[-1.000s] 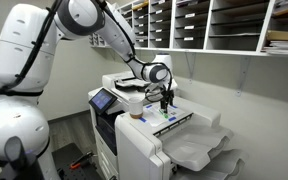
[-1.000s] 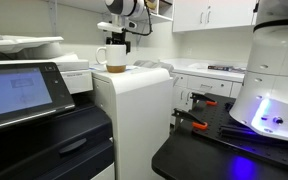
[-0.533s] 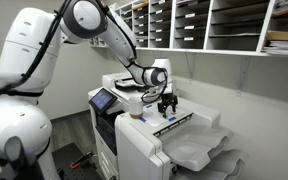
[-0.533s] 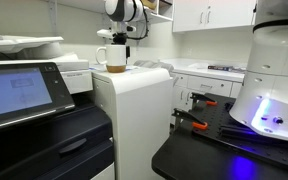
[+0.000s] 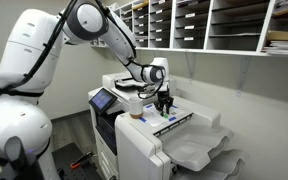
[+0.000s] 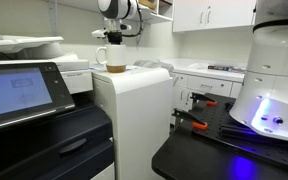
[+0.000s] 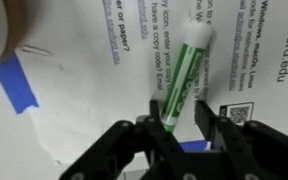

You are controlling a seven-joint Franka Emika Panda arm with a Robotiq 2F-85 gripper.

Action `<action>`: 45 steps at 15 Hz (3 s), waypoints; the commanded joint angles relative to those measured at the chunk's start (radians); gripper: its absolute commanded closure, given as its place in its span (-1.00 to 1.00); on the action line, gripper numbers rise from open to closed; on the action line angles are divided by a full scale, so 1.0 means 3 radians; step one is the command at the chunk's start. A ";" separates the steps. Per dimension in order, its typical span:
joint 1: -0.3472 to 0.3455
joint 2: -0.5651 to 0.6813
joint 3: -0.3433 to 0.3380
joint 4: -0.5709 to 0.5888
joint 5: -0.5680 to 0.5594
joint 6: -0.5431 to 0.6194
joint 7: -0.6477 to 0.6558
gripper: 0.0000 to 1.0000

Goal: Pick up the marker and put it in the cup

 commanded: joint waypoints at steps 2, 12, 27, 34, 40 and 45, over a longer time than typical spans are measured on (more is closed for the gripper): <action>-0.0072 0.0000 0.0068 0.0105 0.0010 -0.0099 0.0119 0.85; 0.0003 -0.0406 0.0047 -0.0153 -0.0614 -0.0124 -0.0191 0.91; 0.0102 -0.1566 0.1079 -0.0864 -0.3105 -0.1690 0.1244 0.91; 0.0233 -0.1261 0.1428 -0.0678 -0.3032 -0.2333 0.1650 0.91; 0.0386 -0.0957 0.1526 -0.0560 -0.3035 -0.2571 0.1778 0.91; 0.0496 -0.0787 0.1539 -0.0542 -0.3131 -0.2509 0.1937 0.91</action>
